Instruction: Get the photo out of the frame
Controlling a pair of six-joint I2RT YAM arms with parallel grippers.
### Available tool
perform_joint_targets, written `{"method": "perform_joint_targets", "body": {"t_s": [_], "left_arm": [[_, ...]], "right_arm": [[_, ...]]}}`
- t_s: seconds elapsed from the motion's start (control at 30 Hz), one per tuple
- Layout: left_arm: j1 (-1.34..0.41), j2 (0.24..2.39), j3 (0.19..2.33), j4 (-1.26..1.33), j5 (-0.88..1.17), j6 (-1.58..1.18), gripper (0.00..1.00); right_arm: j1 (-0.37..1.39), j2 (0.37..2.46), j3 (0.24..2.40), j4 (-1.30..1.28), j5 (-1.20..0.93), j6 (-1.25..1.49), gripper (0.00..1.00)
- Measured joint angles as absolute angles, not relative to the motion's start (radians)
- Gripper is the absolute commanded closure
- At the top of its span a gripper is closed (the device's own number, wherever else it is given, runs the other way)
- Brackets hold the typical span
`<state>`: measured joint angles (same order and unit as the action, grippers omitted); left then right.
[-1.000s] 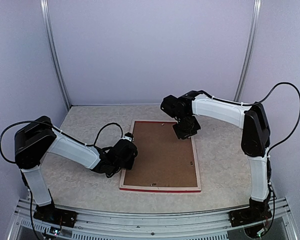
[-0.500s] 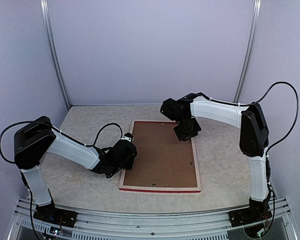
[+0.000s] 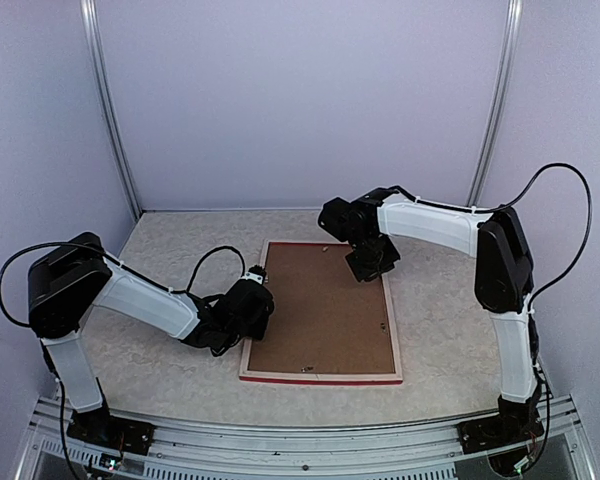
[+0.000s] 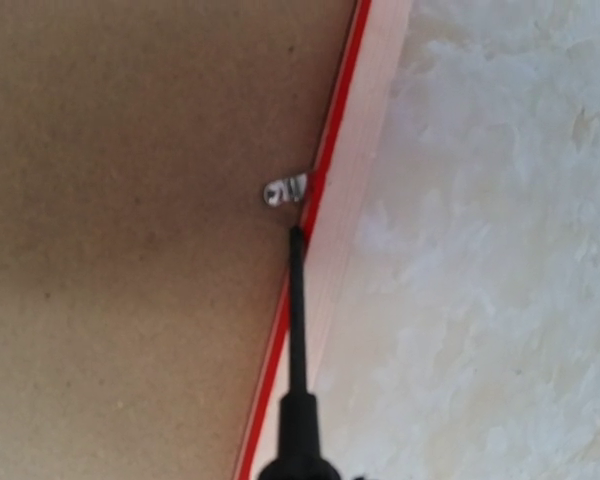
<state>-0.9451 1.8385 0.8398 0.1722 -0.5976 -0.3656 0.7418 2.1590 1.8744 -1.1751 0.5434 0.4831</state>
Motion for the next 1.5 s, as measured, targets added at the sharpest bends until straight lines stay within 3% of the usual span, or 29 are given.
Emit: {"method": "perform_joint_targets", "body": {"t_s": [0.67, 1.13, 1.27, 1.5], "left_arm": [[-0.969, 1.837, 0.820, 0.244, -0.561, -0.300, 0.90], [-1.065, 1.857, 0.820, 0.303, -0.514, -0.218, 0.90], [-1.098, 1.846, 0.820, 0.311, -0.428, -0.187, 0.85], [-1.002, 1.652, 0.805, 0.221, -0.042, -0.187, 0.72]], "right_arm": [[0.683, 2.374, 2.173, -1.062, 0.626, 0.281, 1.00], [0.649, 2.533, 2.353, -0.728, 0.363, 0.149, 1.00], [0.664, 2.521, 2.277, -0.607, 0.196, 0.115, 1.00], [0.743, 2.297, 1.769, -0.310, -0.050, 0.022, 1.00]]}}
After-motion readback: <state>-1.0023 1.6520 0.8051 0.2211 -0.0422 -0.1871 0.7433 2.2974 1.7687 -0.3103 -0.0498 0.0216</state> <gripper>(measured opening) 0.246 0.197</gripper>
